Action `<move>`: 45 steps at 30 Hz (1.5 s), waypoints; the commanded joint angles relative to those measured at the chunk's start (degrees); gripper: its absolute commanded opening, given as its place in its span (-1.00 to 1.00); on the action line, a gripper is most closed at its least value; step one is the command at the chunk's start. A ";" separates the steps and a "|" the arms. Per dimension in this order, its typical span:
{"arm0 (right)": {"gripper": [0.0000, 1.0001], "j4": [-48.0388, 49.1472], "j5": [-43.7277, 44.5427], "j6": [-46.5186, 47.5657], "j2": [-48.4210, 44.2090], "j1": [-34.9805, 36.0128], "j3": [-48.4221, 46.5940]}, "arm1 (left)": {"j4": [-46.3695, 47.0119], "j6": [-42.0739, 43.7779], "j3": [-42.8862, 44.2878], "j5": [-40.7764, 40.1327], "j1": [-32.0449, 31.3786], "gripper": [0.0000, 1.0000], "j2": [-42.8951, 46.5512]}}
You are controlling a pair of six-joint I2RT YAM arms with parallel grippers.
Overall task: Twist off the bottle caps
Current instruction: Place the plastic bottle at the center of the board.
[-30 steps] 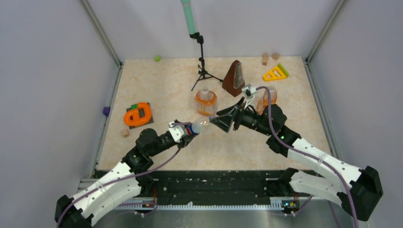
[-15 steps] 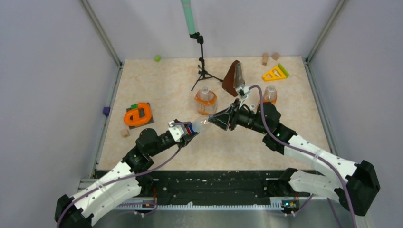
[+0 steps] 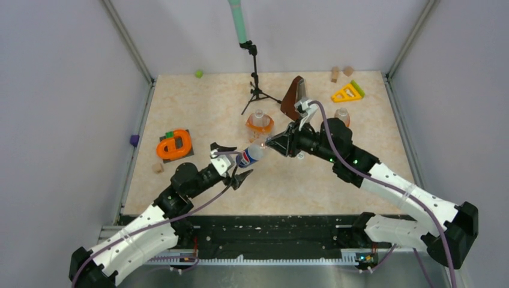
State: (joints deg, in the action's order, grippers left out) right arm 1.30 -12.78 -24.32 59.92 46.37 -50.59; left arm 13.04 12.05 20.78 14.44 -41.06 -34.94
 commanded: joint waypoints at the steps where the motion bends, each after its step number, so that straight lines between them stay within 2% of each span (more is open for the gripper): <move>1: -1.00 -11.56 10.06 7.83 0.31 1.32 -8.13 | 0.41 -1.69 0.66 -6.60 -0.03 0.87 2.62; 7: -1.00 -25.80 21.60 13.91 6.70 3.53 -17.37 | 1.36 -3.52 -0.99 -13.13 0.01 0.92 5.76; 12: -0.99 -33.27 28.35 14.78 12.39 5.48 -23.26 | 0.80 -3.73 -1.65 -16.03 -0.01 0.94 7.49; 23: -0.85 -34.54 30.07 14.80 17.77 5.79 -24.58 | -0.51 -3.67 -1.60 -18.96 0.01 0.97 7.87; 24: -0.81 -34.53 30.03 14.81 17.92 5.82 -24.67 | -0.56 -3.69 -1.61 -19.08 -0.02 0.97 7.91; 26: -0.57 -34.29 29.95 14.80 17.79 5.78 -24.58 | -0.71 -3.61 -1.61 -19.21 0.01 0.97 8.02; 34: 0.08 -32.07 27.75 15.35 16.47 5.81 -23.66 | -1.17 -3.02 -1.37 -19.93 0.01 0.97 8.08; 45: 0.17 -30.10 26.10 15.20 15.02 5.76 -22.61 | -1.27 -2.93 -1.13 -20.12 0.01 0.97 7.50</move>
State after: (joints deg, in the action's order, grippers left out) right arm -31.07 14.66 -9.45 77.38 51.40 -72.86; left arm 10.31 9.10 19.75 -4.60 -41.06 -27.51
